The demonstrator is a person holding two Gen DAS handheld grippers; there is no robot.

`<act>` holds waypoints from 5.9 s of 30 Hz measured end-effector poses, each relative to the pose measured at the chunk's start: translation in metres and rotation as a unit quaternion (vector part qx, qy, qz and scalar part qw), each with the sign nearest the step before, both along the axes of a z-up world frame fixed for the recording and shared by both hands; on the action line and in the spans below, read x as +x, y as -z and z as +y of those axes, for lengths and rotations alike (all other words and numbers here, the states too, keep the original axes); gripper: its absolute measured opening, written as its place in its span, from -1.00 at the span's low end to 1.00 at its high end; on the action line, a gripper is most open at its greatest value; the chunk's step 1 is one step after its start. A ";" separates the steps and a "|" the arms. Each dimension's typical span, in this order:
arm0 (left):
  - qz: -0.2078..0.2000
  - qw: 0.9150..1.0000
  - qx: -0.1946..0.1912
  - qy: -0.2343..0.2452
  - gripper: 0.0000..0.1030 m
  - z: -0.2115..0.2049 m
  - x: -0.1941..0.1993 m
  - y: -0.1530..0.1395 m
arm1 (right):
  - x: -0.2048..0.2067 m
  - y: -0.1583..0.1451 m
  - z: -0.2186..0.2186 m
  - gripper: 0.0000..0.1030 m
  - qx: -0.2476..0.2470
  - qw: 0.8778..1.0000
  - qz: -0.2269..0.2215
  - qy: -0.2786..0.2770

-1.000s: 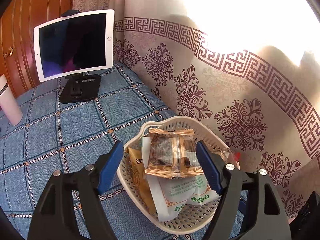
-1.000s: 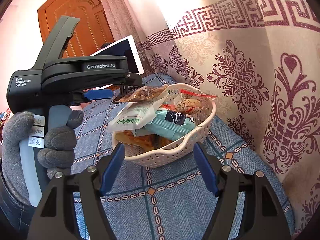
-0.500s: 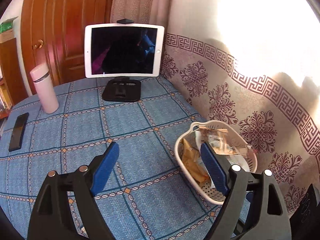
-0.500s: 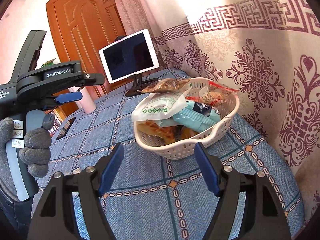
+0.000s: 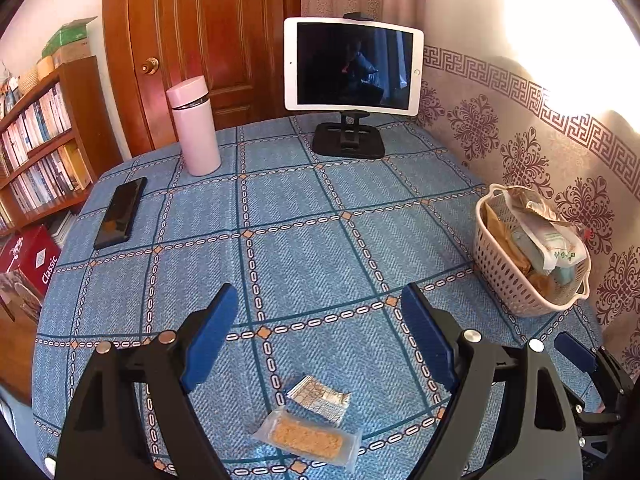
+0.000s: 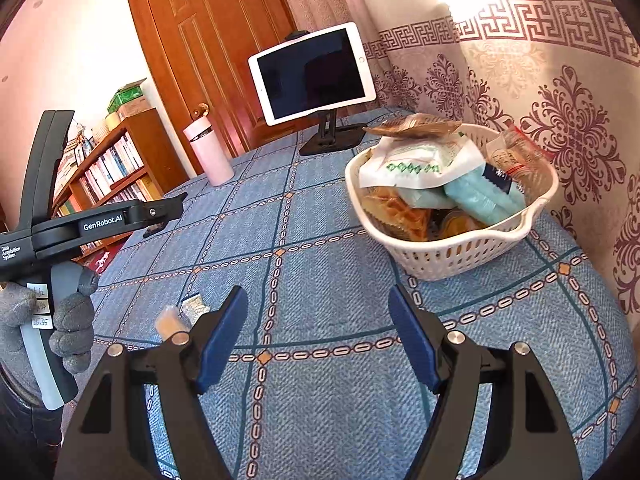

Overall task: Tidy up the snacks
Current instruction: 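Move the right gripper to the clear orange cake packet and grasp it, then grasp the small silver packet with the left gripper while the right holds the cake packet, then carry the cake packet with the right gripper into the basket and release it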

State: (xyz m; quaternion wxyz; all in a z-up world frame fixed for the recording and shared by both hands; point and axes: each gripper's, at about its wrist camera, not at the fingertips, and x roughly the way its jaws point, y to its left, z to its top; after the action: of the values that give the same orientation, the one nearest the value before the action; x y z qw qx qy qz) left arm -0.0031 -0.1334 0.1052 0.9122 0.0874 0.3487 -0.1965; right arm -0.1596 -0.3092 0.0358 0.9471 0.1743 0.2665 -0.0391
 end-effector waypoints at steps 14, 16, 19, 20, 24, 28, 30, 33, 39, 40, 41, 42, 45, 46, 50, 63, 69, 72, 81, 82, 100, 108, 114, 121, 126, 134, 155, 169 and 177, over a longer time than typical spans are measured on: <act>0.015 0.999 -0.028 -0.042 0.65 0.059 0.005 0.014 | 0.032 0.015 0.079 0.41 -0.001 0.988 0.049 -0.147; 0.017 0.998 -0.034 -0.045 0.65 0.066 0.005 0.016 | 0.039 0.016 0.091 0.41 -0.007 0.985 0.056 -0.165; 0.017 0.998 -0.040 -0.050 0.65 0.077 0.004 0.017 | 0.051 0.018 0.106 0.41 -0.008 0.981 0.064 -0.184; 0.015 0.998 -0.039 -0.053 0.65 0.080 0.004 0.018 | 0.056 0.019 0.110 0.41 -0.004 0.979 0.067 -0.192; 0.014 0.997 -0.040 -0.063 0.64 0.095 0.004 0.021 | 0.075 0.025 0.123 0.41 0.000 0.973 0.081 -0.217; 0.019 0.996 -0.048 -0.073 0.64 0.109 0.007 0.025 | 0.095 0.034 0.134 0.21 -0.009 0.968 0.106 -0.228; 0.021 0.995 -0.052 -0.077 0.64 0.115 0.008 0.027 | 0.100 0.037 0.137 0.16 -0.018 0.966 0.116 -0.232; 0.025 0.995 -0.057 -0.083 0.64 0.123 0.012 0.030 | 0.099 0.036 0.142 0.12 -0.030 0.963 0.119 -0.242; 0.030 0.994 -0.063 -0.088 0.64 0.130 0.016 0.035 | 0.090 0.035 0.152 0.09 -0.049 0.956 0.131 -0.258; 0.031 0.994 -0.063 -0.088 0.64 0.131 0.016 0.036 | 0.090 0.034 0.154 0.09 -0.052 0.955 0.133 -0.261; 0.032 0.993 -0.064 -0.089 0.64 0.133 0.017 0.036 | 0.090 0.033 0.156 0.09 -0.055 0.953 0.134 -0.265; 0.032 0.993 -0.065 -0.089 0.64 0.133 0.017 0.037 | 0.091 0.032 0.159 0.09 -0.061 0.952 0.135 -0.268; 0.033 0.993 -0.067 -0.090 0.64 0.134 0.017 0.037 | 0.099 0.032 0.165 0.09 -0.088 0.951 0.138 -0.263; 0.033 0.993 -0.067 -0.090 0.64 0.135 0.017 0.037 | 0.101 0.032 0.167 0.09 -0.091 0.951 0.140 -0.262; 0.032 0.993 -0.067 -0.090 0.64 0.136 0.017 0.036 | 0.106 0.033 0.175 -0.04 -0.119 0.950 0.142 -0.250; 0.046 0.995 -0.052 -0.071 0.64 0.121 0.018 0.047 | 0.064 0.029 0.140 -0.39 -0.116 0.964 0.122 -0.204; 0.055 0.997 -0.030 -0.032 0.64 0.092 0.011 0.060 | 0.047 0.023 0.111 -0.39 -0.100 0.973 0.116 -0.172; 0.055 0.998 -0.007 -0.001 0.65 0.075 0.004 0.067 | 0.048 0.024 0.103 -0.39 -0.090 0.975 0.114 -0.166; 0.049 0.994 0.073 0.067 0.65 0.041 -0.013 0.091 | 0.043 0.028 0.091 -0.39 -0.069 0.980 0.104 -0.154; 0.051 0.993 0.078 0.067 0.65 0.038 -0.012 0.093 | 0.042 0.028 0.089 -0.39 -0.066 0.981 0.104 -0.153; 0.055 0.993 0.079 0.066 0.21 0.004 0.014 0.098 | 0.037 0.031 0.083 -0.38 -0.050 0.983 0.096 -0.147; 0.053 0.995 0.061 0.063 -0.38 0.001 0.012 0.097 | 0.037 0.031 0.086 -0.38 -0.056 0.983 0.095 -0.146; 0.042 0.997 0.054 0.040 -0.54 0.008 0.010 0.091 | 0.039 0.032 0.088 -0.38 -0.056 0.983 0.097 -0.145; 0.027 0.998 0.049 0.022 -0.54 0.015 0.010 0.081 | 0.040 0.030 0.089 -0.38 -0.054 0.983 0.094 -0.147; 0.024 0.999 0.045 0.016 -0.54 0.018 0.007 0.078 | 0.037 0.024 0.092 -0.38 -0.054 0.984 0.084 -0.149; 0.020 0.999 0.039 0.010 -0.54 0.023 0.005 0.072 | 0.041 0.031 0.091 -0.26 -0.039 0.982 0.095 -0.158; 0.020 0.999 0.027 0.005 -0.54 0.033 0.003 0.069 | 0.044 0.028 0.097 -0.39 -0.060 0.982 0.089 -0.154; 0.010 0.999 0.027 0.021 -0.54 0.020 -0.010 0.057 | 0.025 0.010 0.074 -0.39 -0.035 0.989 0.058 -0.131; 0.003 0.999 0.030 0.033 -0.54 0.009 -0.015 0.052 | 0.010 -0.019 0.032 -0.39 -0.021 0.997 0.018 -0.068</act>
State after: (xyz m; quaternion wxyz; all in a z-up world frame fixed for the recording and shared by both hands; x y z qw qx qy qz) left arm -0.0183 -0.1243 0.0532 0.9012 0.1250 0.3544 -0.2160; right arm -0.1498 -0.2770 0.0547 0.9461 0.1345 0.2940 0.0167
